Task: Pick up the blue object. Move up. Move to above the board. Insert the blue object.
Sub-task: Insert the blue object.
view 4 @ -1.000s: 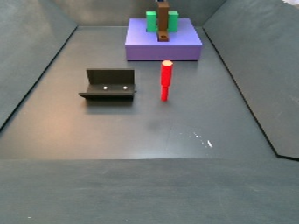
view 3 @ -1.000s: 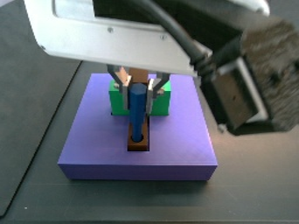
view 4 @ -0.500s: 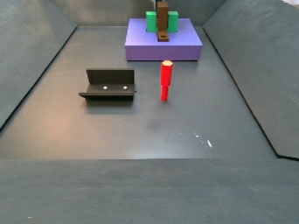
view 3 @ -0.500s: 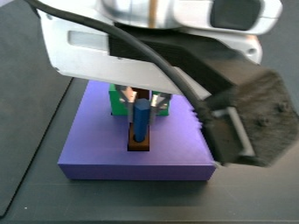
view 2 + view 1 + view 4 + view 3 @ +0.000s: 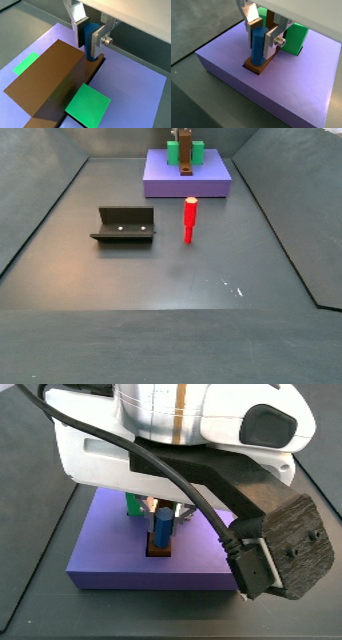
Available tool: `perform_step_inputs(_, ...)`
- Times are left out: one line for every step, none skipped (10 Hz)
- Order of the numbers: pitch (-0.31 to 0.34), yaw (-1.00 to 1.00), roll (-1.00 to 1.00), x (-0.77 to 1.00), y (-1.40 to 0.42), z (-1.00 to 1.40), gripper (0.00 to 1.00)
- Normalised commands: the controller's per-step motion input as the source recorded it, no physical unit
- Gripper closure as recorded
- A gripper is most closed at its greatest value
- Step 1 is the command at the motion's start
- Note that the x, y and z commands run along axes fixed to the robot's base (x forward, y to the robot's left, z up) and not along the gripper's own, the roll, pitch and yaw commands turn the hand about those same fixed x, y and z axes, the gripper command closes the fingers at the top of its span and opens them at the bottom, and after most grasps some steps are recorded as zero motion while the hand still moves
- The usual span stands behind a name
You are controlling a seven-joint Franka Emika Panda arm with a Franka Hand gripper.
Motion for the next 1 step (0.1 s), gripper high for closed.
perform_step_inputs(0.000,0.00,0.00,0.00,0.00,0.00,1.00)
